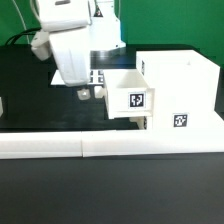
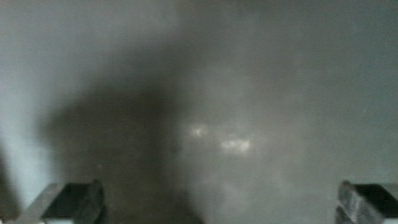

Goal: Assemble drawer

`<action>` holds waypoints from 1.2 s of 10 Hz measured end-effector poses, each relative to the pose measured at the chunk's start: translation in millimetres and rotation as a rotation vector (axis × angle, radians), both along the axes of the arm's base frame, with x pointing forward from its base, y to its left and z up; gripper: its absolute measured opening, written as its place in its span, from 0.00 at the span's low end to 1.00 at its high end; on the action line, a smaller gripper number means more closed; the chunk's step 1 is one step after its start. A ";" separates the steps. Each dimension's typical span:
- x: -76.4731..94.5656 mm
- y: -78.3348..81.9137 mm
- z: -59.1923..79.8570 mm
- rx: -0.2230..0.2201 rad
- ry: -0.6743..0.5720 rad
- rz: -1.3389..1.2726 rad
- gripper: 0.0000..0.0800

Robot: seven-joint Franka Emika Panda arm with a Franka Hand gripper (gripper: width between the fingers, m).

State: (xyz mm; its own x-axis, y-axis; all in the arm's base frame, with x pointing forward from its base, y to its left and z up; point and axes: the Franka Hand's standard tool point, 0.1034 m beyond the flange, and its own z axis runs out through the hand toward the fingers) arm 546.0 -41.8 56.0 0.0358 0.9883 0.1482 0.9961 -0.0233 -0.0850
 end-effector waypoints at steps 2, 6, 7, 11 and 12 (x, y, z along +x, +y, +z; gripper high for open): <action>4.6 16.9 1.4 0.004 0.003 -0.029 0.81; 19.4 49.5 -0.1 0.022 0.019 -0.077 0.81; 19.2 56.4 0.0 0.022 0.022 -0.084 0.81; 19.5 72.4 -1.0 0.009 0.031 -0.165 0.81; 19.8 69.1 -0.4 0.008 0.029 -0.165 0.81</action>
Offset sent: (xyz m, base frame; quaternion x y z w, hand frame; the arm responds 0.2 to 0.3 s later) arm 0.0341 0.0348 0.0042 0.0161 0.0173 0.0235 0.9994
